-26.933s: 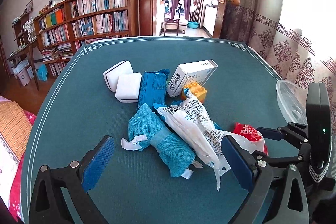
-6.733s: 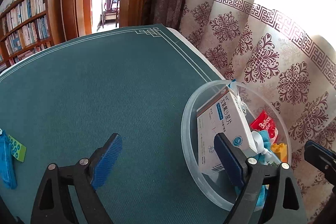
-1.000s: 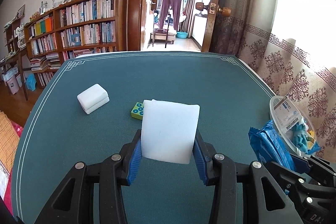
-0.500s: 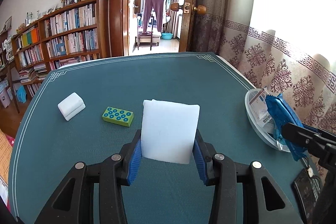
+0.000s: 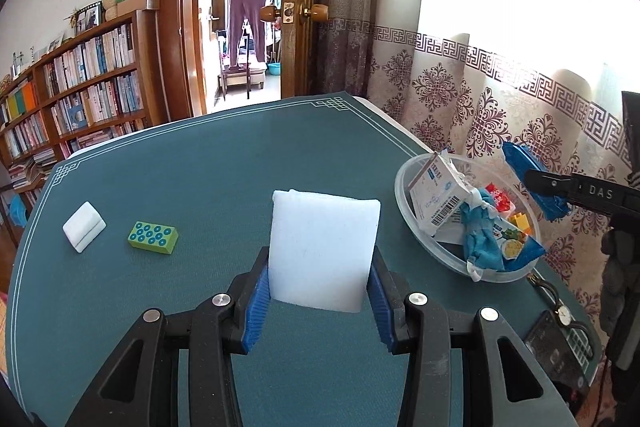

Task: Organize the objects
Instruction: 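Carry the blue packet and the sponge toward the bowl with both grippers, then release the blue packet into the bowl while the left gripper drops the sponge in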

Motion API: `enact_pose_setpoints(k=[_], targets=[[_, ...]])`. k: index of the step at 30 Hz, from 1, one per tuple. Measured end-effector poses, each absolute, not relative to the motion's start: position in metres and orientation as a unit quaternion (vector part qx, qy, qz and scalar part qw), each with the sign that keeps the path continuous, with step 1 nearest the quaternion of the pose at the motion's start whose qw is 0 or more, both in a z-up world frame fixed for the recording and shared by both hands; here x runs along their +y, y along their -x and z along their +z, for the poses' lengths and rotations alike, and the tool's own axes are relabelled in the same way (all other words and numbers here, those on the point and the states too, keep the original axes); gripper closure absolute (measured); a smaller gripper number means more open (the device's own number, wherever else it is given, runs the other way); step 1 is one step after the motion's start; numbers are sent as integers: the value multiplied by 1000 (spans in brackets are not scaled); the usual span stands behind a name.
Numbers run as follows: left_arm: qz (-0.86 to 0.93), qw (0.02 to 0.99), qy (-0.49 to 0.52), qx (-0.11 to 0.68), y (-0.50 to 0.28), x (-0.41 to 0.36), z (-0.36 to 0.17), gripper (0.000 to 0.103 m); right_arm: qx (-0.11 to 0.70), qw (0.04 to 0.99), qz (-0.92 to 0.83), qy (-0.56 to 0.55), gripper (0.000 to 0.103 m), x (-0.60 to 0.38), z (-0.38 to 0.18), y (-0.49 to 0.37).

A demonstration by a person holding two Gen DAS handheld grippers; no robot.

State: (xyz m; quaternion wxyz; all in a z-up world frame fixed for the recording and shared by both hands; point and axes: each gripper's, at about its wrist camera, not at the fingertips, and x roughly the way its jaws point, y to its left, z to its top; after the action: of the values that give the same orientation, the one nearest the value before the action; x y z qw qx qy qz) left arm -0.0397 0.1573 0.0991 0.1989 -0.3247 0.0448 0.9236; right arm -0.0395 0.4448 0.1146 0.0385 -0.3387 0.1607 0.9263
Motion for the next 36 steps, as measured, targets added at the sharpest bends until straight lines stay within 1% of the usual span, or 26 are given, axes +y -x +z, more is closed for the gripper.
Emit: enact_pose_setpoints(k=[7, 15, 17, 30, 36], targets=[[913, 235, 326, 64, 35, 192, 101, 56, 193, 66, 909, 362, 61, 483, 90, 71], [899, 268, 335, 85, 34, 226, 97, 56, 214, 61, 896, 385, 60, 500, 71, 104], [896, 275, 337, 92, 34, 234, 95, 56, 217, 55, 895, 386, 59, 500, 69, 107], [861, 358, 345, 109, 31, 300, 87, 56, 211, 58, 911, 349, 57, 509, 85, 78], [834, 406, 361, 95, 35, 329, 79, 56, 206, 53, 918, 335, 57, 509, 94, 65]])
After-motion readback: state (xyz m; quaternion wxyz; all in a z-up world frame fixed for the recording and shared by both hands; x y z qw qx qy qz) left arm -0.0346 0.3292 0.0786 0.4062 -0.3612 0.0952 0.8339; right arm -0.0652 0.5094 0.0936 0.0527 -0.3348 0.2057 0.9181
